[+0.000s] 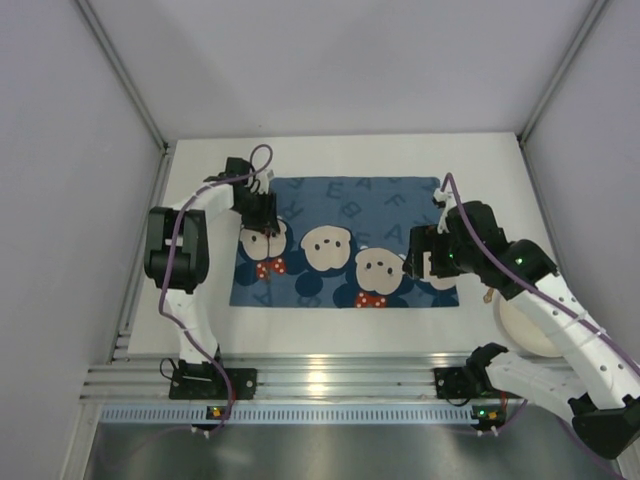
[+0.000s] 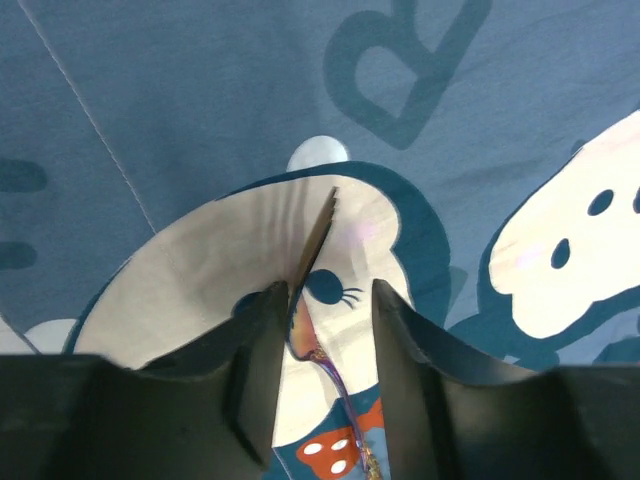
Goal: Set the dinner table for one person
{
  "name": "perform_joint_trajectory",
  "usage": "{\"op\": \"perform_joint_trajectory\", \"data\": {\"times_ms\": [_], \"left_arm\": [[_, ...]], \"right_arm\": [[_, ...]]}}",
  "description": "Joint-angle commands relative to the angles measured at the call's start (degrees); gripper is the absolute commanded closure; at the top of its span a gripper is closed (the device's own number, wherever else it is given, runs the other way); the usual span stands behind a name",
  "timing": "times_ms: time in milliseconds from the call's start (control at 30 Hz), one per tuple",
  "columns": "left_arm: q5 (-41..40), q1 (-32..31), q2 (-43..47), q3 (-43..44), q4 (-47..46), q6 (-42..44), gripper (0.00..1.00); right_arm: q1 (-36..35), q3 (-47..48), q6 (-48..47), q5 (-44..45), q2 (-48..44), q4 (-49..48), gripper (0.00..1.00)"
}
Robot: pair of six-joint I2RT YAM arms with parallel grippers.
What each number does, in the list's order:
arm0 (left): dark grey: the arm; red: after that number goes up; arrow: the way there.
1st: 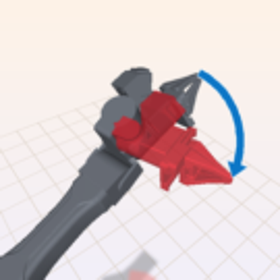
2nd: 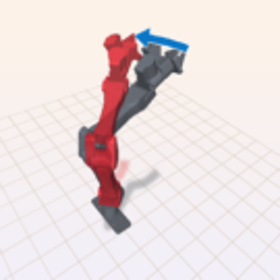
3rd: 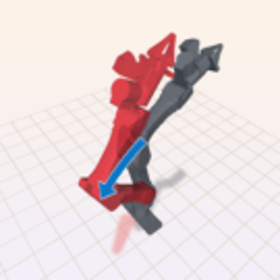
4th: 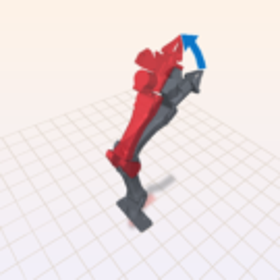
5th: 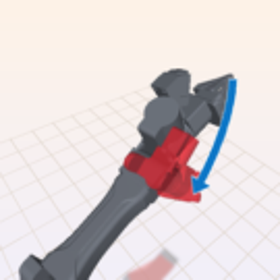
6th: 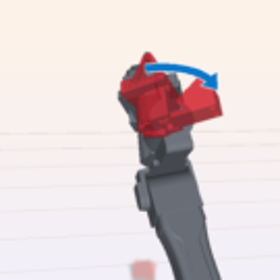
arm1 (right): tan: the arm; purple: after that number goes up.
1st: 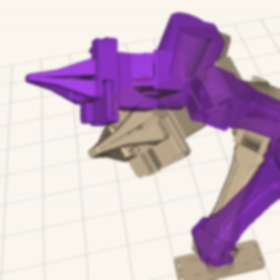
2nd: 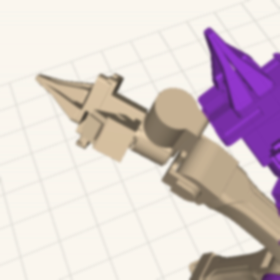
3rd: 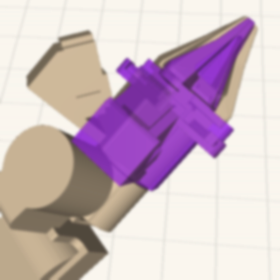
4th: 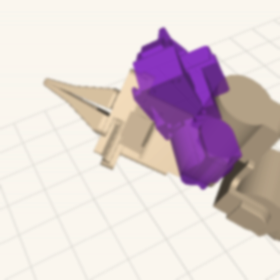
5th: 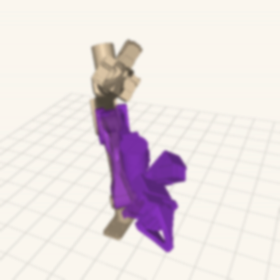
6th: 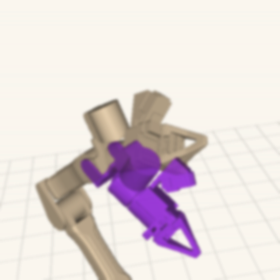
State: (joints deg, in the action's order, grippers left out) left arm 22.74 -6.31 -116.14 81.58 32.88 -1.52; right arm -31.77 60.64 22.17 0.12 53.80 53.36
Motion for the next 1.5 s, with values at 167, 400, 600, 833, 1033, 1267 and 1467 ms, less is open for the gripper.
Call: {"op": "perform_joint_trajectory", "data": {"times_ms": [167, 400, 600, 833, 1033, 1267, 1467], "left_arm": [[-11.1, 0.9, 5.2, 1.9, -0.2, 1.6, 0.42], [-13.0, 0.8, 11.7, 4.4, 3.3, -3.9, 0.02], [-15.9, -3.7, 22.5, 1.5, 3.3, -10.2, 0.02], [-21.8, -14.9, 26.1, -0.5, 5.8, -14.2, 0.02], [-15.2, -20.0, 24.5, -2.7, 4.2, -19.7, 0.02], [-6.6, -22.1, 20.8, -3.5, 1.7, -20.7, 0.02], [-4.6, -22.1, 21.4, -3.8, 2.9, -18.2, 0.02]], "right_arm": [[-0.9, 5.3, 0.2, 3.3, 0.6, 1.9, 0.13], [-0.9, 8.9, -1.4, 3.2, 0.8, 3.1, 0.12], [-0.8, 10.5, -1.7, 10.9, -0.3, 4.0, 0.0], [4.4, 11.6, 1.0, 23.3, 5.3, 4.6, 0.0], [25.7, 10.8, 2.2, 15.8, 13.4, 5.8, 0.0], [37.5, 18.1, 0.3, 12.3, 24.5, 6.7, 0.02], [45.6, 26.9, -3.4, 11.7, 37.1, 6.4, 0.18]]}}
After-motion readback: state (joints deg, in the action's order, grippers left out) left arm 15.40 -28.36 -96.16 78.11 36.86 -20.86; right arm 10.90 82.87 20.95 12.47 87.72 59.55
